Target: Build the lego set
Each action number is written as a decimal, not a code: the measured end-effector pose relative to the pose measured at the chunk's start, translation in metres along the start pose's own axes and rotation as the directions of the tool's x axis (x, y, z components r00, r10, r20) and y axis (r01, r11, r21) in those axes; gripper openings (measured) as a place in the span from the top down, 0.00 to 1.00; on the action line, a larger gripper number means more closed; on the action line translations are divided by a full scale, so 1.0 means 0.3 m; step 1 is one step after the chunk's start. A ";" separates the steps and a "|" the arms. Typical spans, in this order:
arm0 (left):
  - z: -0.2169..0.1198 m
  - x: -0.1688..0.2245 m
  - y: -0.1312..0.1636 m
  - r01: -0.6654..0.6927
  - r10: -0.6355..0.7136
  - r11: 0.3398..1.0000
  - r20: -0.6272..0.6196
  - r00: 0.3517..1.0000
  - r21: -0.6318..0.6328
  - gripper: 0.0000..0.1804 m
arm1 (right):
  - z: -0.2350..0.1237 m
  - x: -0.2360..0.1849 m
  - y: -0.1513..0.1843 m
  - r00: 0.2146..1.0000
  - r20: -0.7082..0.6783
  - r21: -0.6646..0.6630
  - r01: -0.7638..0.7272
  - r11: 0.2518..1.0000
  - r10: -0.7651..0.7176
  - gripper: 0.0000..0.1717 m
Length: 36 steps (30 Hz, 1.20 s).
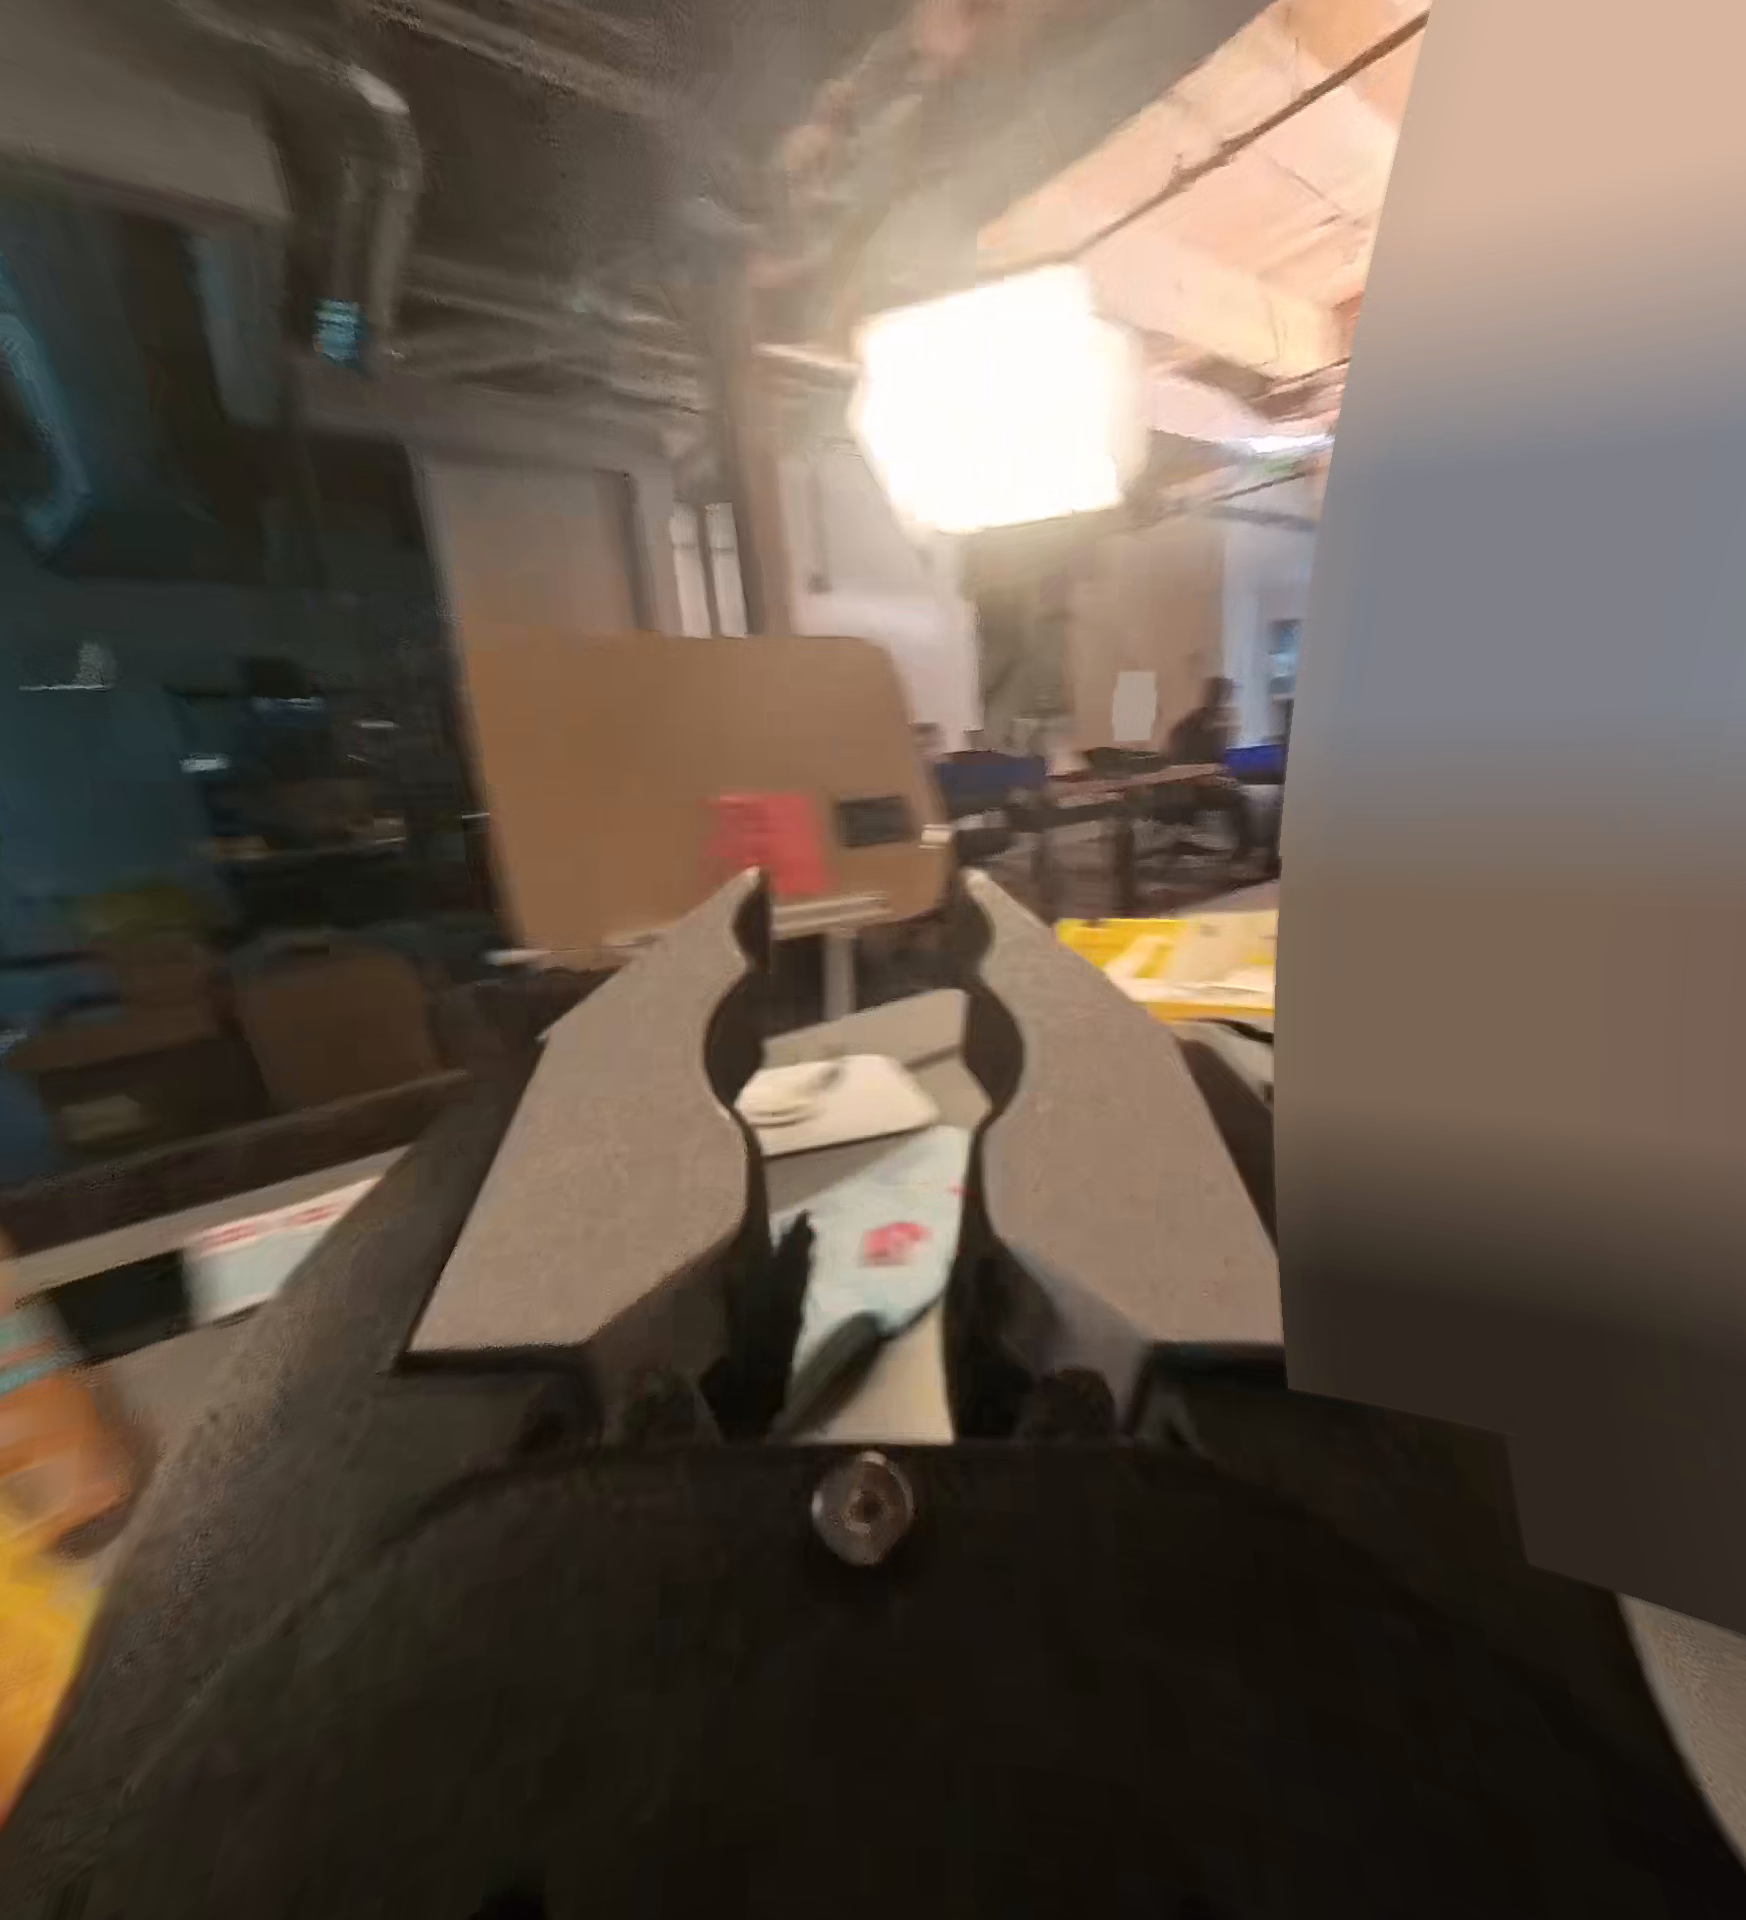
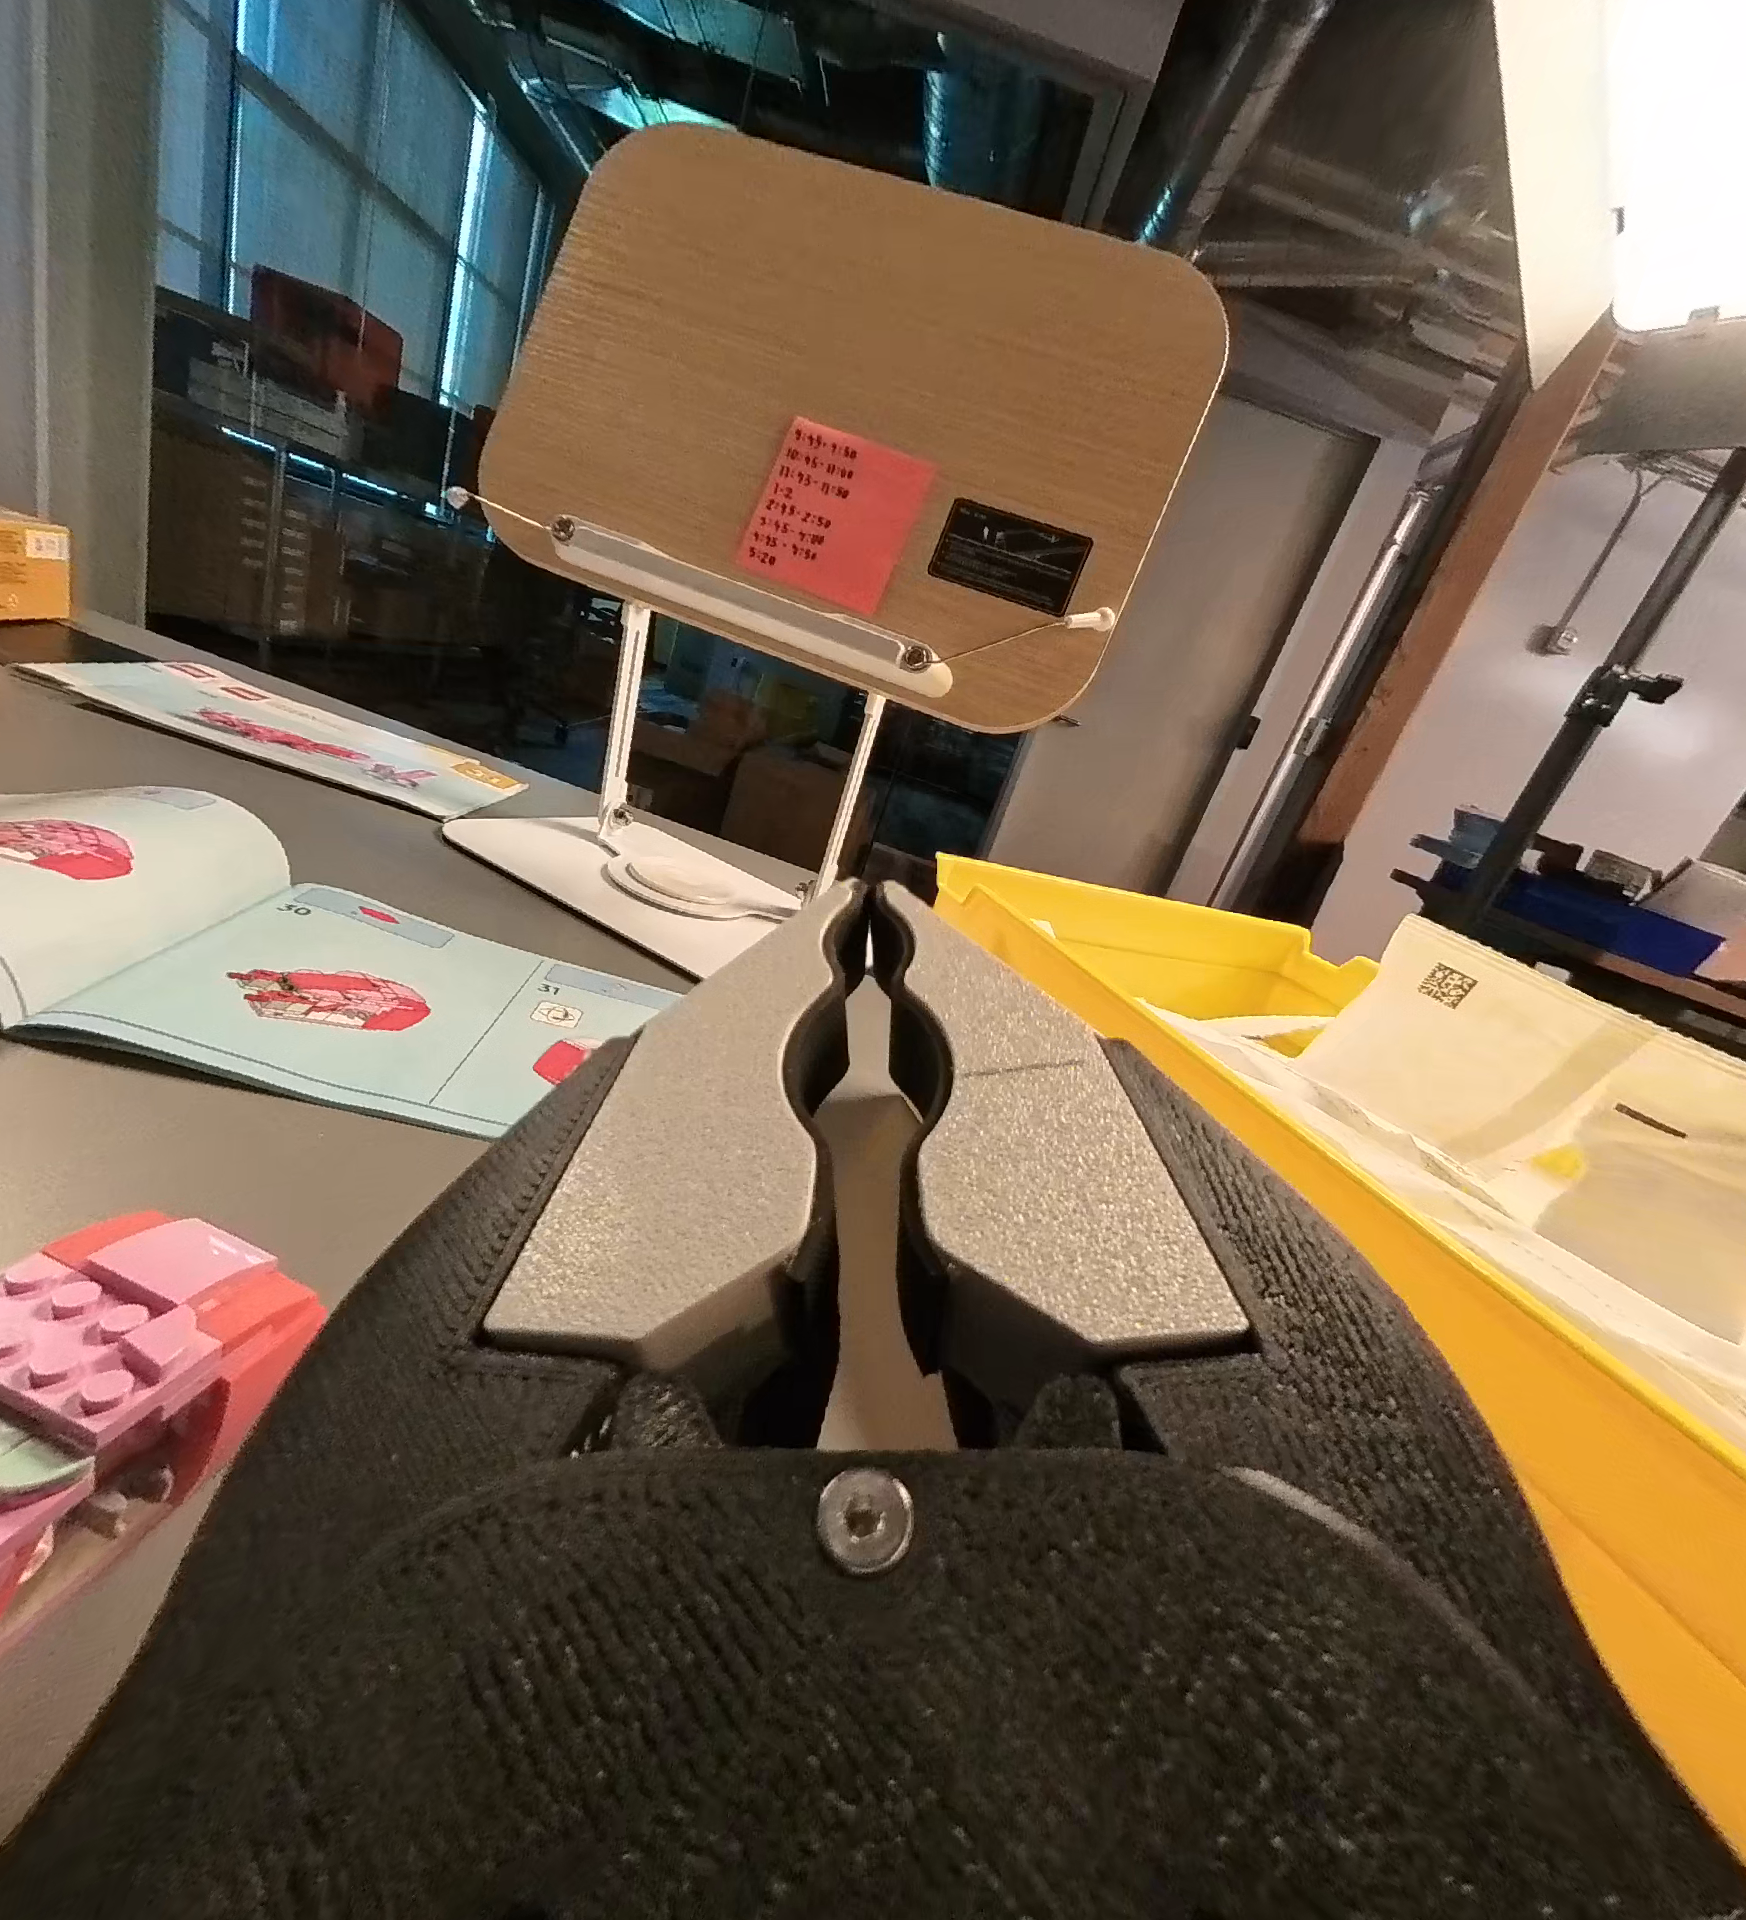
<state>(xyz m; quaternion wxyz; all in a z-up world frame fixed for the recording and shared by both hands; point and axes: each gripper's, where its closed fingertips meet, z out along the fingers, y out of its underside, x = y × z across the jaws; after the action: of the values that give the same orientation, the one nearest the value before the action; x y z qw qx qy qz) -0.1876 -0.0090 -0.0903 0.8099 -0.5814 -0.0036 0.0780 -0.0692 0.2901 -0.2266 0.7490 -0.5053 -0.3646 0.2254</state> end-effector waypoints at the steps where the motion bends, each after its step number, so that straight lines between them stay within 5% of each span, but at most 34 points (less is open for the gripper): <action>1: -0.039 -0.093 -0.043 -0.005 0.007 1.000 0.088 0.996 -0.019 0.87 | 0.000 -0.001 -0.003 1.000 0.001 0.004 -0.001 1.000 0.001 1.00; 5: -0.163 -0.356 -0.111 0.139 -0.108 0.974 0.170 0.979 -0.180 0.88 | 0.002 -0.017 -0.010 1.000 0.016 0.010 0.018 1.000 -0.019 1.00; 8: -0.237 -0.539 0.010 0.124 0.007 0.880 0.274 0.962 -0.459 0.89 | 0.001 -0.024 -0.014 0.999 0.022 0.016 0.027 1.000 -0.027 1.00; 10: -0.282 -0.619 0.143 0.150 0.062 0.732 0.284 0.957 -0.664 0.90 | 0.002 -0.025 -0.012 0.999 0.023 0.013 0.026 1.000 -0.026 1.00; 14: -0.387 -0.679 0.405 0.211 0.051 0.329 0.240 0.969 -0.921 0.90 | 0.002 -0.016 -0.009 1.000 0.013 0.010 0.011 1.000 -0.011 1.00; 20: -0.394 -0.658 0.657 0.251 -0.111 0.050 0.245 0.963 -0.967 0.89 | 0.003 -0.009 -0.005 1.000 0.009 0.006 -0.004 1.000 0.004 1.00; 28: -0.366 -0.718 0.814 0.205 -0.048 -0.073 0.209 0.977 -0.976 0.95 | 0.004 -0.008 -0.004 1.000 0.009 0.006 -0.010 1.000 0.009 1.00; 36: -0.344 -0.732 0.844 0.241 -0.057 -0.049 0.243 0.968 -0.969 0.88 | 0.008 -0.009 0.000 1.000 0.013 0.001 -0.010 1.000 0.010 1.00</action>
<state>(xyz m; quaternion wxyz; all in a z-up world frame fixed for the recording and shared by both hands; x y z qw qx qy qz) -0.4255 -0.0560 -0.3439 0.1481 -0.9737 -0.1733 0.0004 -0.0727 0.2895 -0.2270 0.7457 -0.5053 -0.3669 0.2324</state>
